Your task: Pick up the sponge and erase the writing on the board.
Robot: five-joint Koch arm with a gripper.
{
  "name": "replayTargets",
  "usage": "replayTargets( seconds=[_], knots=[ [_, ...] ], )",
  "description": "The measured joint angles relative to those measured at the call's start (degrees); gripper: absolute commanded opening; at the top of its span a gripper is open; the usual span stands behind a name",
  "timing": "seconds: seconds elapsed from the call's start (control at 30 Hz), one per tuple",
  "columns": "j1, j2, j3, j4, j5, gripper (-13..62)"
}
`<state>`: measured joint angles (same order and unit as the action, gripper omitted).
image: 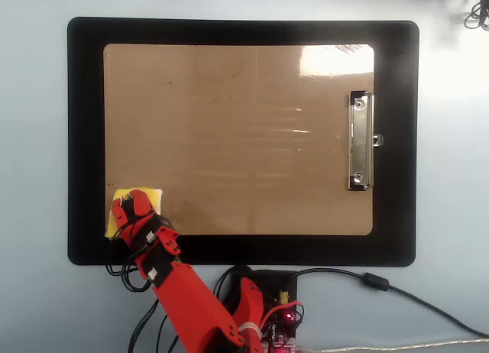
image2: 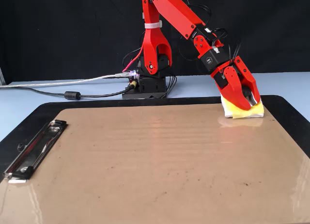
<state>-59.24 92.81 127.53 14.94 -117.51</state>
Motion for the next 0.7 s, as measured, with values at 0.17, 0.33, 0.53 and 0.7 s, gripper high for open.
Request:
replayTargets(
  seconds=[0.17,0.33,0.53,0.7],
  knots=[
    [0.0,-0.4,-0.3,0.0,0.0,-7.2],
    [-0.1,-0.8,-0.2,-0.1,-0.1,22.2],
    [-2.4,0.0,-0.4,-0.2,-0.2,33.2],
    [-2.1,2.4,-3.3,-0.4,-1.5,33.9]
  ],
)
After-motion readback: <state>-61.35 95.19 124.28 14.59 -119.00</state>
